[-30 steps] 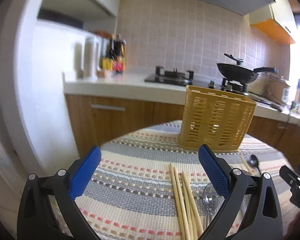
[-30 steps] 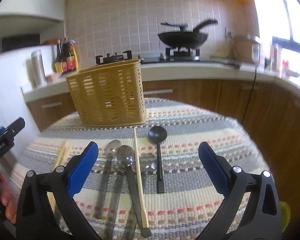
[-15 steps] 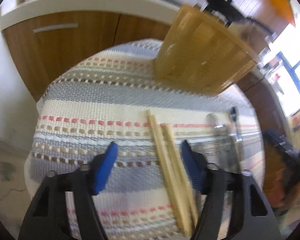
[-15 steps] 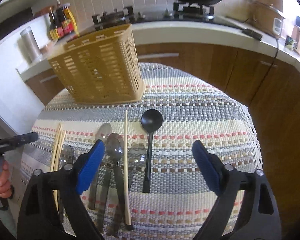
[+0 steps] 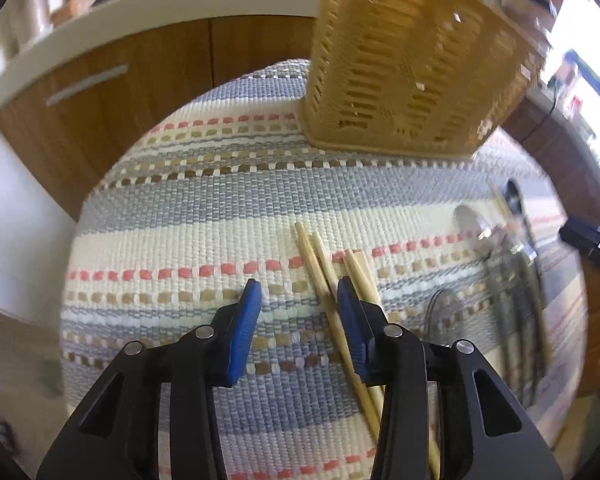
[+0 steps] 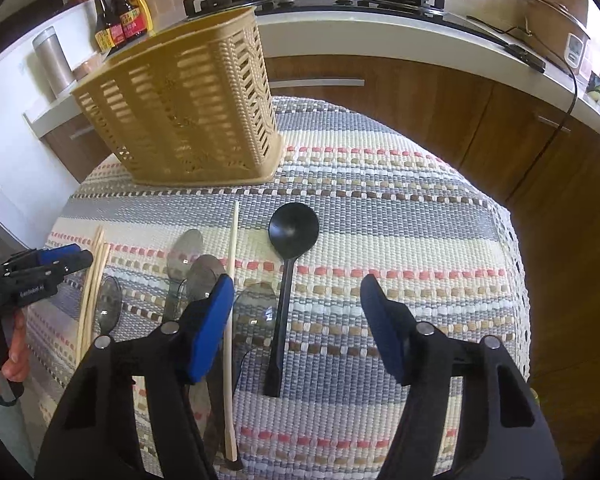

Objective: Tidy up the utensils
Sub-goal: 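Lower the left tool and close it on one wooden chopstick while the right tool approaches the black ladle, then grasp the black ladle with the right tool while the left tool lifts the chopstick over the yellow basket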

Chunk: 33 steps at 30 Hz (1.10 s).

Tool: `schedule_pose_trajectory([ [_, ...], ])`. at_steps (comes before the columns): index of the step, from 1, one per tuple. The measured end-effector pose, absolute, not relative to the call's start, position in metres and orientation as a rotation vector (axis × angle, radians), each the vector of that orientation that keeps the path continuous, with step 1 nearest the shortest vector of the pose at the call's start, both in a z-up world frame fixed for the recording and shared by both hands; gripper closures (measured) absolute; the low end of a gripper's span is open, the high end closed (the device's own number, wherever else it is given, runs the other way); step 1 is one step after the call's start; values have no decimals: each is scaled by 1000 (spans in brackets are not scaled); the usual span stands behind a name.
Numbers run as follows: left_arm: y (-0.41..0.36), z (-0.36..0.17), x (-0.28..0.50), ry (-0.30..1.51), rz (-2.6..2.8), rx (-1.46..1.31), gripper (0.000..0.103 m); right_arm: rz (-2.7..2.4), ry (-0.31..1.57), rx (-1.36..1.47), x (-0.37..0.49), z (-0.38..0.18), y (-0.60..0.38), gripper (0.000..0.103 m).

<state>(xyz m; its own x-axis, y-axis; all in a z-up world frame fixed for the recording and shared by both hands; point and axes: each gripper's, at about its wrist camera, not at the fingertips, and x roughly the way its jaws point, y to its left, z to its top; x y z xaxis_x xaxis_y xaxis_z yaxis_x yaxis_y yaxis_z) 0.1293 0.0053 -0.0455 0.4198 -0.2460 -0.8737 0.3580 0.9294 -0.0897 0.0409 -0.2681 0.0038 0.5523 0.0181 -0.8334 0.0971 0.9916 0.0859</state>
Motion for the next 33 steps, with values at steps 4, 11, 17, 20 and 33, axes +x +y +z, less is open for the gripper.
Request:
schedule_pose_trajectory([
  [4,6,-43,132,1090,-392,129,71,-43,978,99,45,6,-265,46],
  [11,11,-39,136,1136,-387,151,74,-61,988,82,51,7,-269,46],
  [17,-16,-41,137,1169,-362,238,68,-35,1053,158,66,11,-281,46],
  [20,-24,-40,133,1156,-352,272,68,-39,1058,152,68,13,-281,46],
  [33,-6,-23,124,1119,-365,251,99,-10,1252,214,121,-6,-285,62],
])
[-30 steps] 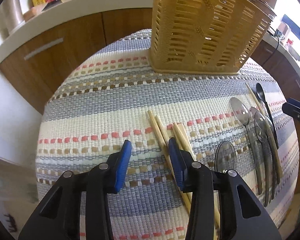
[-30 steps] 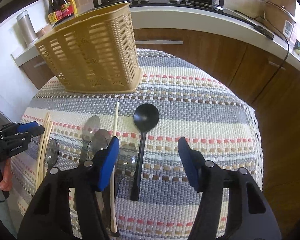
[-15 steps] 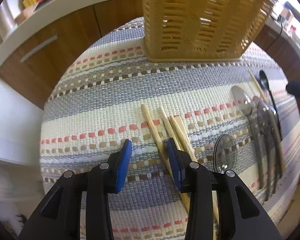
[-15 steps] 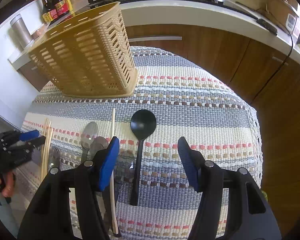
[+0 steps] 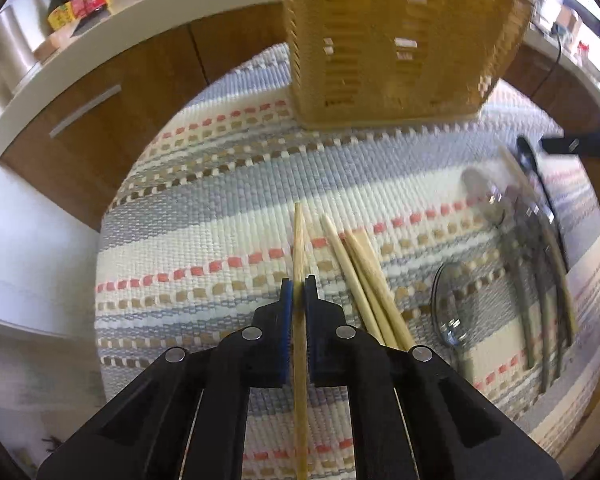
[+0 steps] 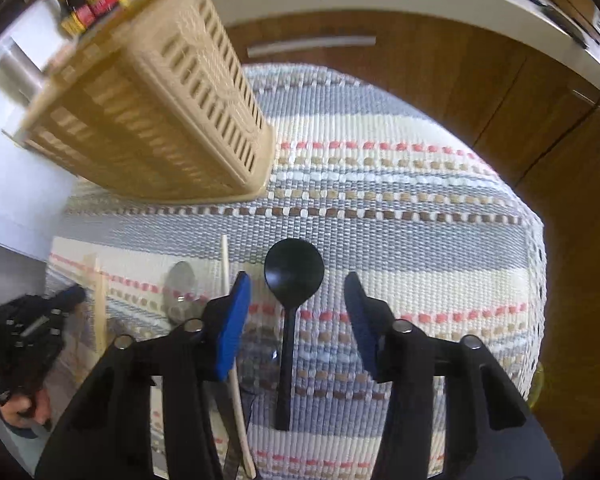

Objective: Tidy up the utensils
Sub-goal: 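Grasp the black ladle with the right tool while the left tool lifts the chopstick over the yellow basket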

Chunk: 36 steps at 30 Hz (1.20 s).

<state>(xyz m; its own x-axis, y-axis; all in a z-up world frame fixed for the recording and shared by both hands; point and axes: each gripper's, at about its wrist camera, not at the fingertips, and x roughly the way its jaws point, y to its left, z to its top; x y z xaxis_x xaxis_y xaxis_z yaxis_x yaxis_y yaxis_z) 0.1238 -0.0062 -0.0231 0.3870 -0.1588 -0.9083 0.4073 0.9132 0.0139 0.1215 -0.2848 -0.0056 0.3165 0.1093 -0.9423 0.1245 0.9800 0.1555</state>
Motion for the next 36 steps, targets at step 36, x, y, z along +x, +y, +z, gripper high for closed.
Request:
schedule_pose_trajectory([
  [36,-9,196,117,422,-548,-122,99,144,596,114,67,190,-235,69],
])
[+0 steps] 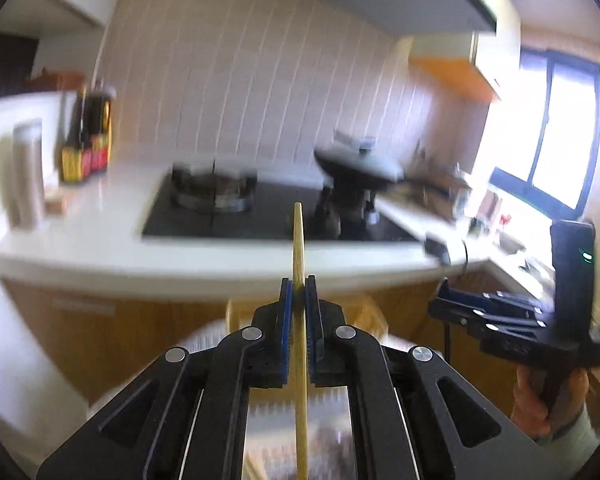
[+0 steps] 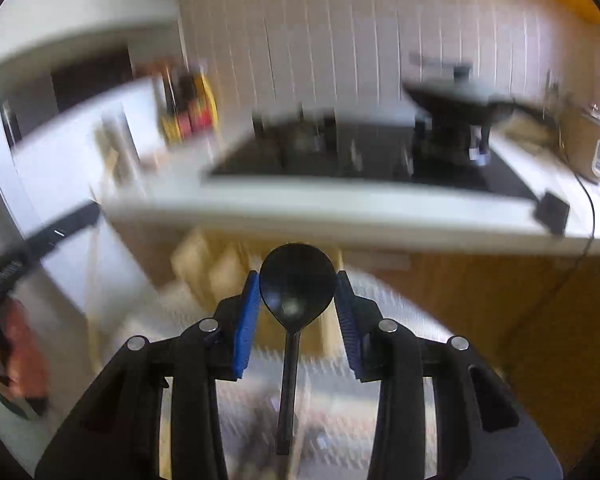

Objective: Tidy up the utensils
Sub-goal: 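Grasp the black ladle with the right tool while the left tool lifts the chopstick over the yellow basket, then open both tools to drop the chopstick and ladle into the yellow basket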

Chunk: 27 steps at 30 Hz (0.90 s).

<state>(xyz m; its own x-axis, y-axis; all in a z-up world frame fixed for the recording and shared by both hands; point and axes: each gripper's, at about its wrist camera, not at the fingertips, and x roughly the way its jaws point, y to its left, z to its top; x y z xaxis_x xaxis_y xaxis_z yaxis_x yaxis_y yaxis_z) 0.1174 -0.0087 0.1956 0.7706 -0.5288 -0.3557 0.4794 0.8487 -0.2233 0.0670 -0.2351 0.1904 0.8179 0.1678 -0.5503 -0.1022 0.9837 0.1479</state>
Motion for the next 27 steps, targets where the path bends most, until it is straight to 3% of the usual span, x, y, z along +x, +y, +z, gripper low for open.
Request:
schedule_pose_trajectory([
  [5,-26,202,147,306,-494,-134,99,133,423,152,84,223,-240,69],
  [11,-37,185,175,175,-388,-105,99,70,311,154,121,207,-244,69],
  [27,-41,123,214,195,-298,-146,99,-33,275,75,155,128,-233,68],
])
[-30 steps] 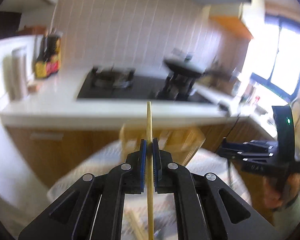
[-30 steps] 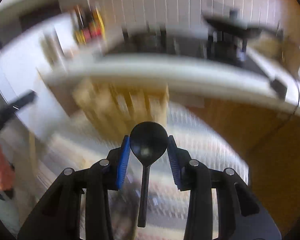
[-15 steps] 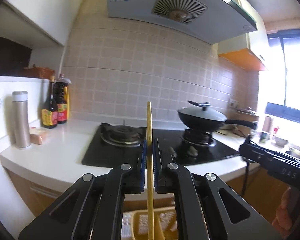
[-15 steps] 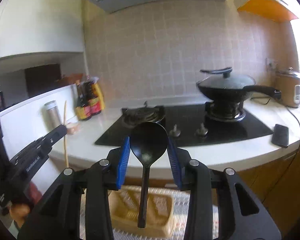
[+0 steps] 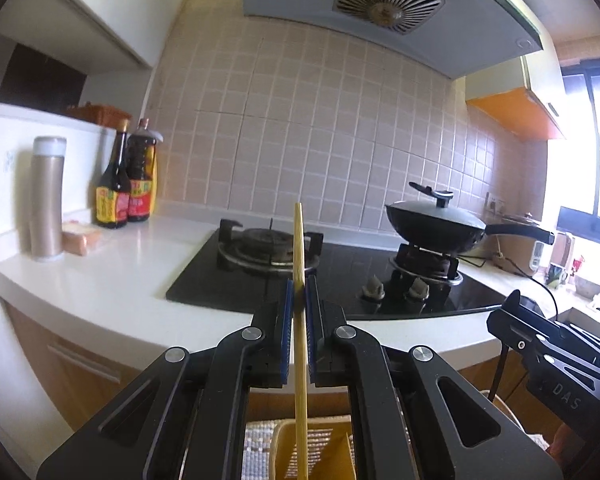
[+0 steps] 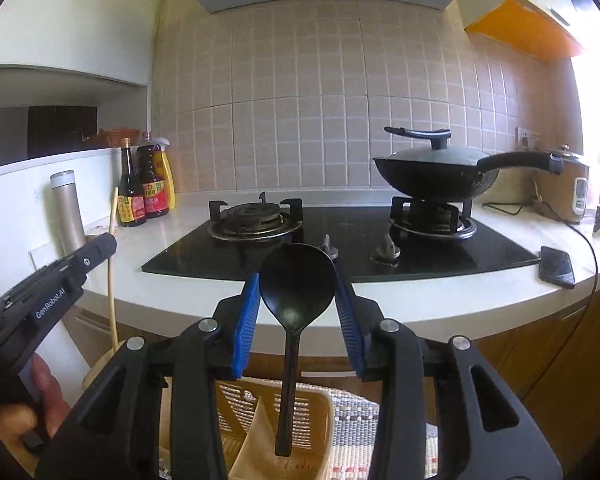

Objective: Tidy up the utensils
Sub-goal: 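Open both tools to drop the chopstick and ladle into the yellow basket, then grasp a chopstick with the left tool while the right tool grasps another chopstick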

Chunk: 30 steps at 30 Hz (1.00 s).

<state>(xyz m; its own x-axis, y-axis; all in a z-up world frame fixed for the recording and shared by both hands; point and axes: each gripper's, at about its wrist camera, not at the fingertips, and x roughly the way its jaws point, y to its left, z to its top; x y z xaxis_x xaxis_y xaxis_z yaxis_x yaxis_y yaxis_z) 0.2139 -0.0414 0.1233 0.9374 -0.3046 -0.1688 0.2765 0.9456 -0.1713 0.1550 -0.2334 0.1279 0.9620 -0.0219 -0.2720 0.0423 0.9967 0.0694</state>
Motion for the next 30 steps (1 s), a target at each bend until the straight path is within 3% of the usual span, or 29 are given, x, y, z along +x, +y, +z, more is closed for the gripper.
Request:
schedule_pose_trajectory([
  [3,-37,120,209,203,-312,-154,98,-28,287,78,150,124,-234,66],
  [5,-34,119,206,227,-342,-159,95,-26,289,93,142,124,-238,44],
  [9,-24,123,187,243,-354,-168,83,-31,307,105,123,125,-243,42],
  [11,-17,128,174,250,-366,-177,73,-41,313,118,108,128,-248,42],
  [12,-14,131,169,252,-375,-182,61,-46,314,118,103,130,-249,42],
  [13,-10,135,161,259,-392,-185,55,-45,320,119,95,133,-251,42],
  [23,15,173,102,393,-481,-191,53,-12,510,129,49,149,-252,42],
  [30,23,127,92,704,-508,-104,53,34,830,86,53,105,-241,42],
])
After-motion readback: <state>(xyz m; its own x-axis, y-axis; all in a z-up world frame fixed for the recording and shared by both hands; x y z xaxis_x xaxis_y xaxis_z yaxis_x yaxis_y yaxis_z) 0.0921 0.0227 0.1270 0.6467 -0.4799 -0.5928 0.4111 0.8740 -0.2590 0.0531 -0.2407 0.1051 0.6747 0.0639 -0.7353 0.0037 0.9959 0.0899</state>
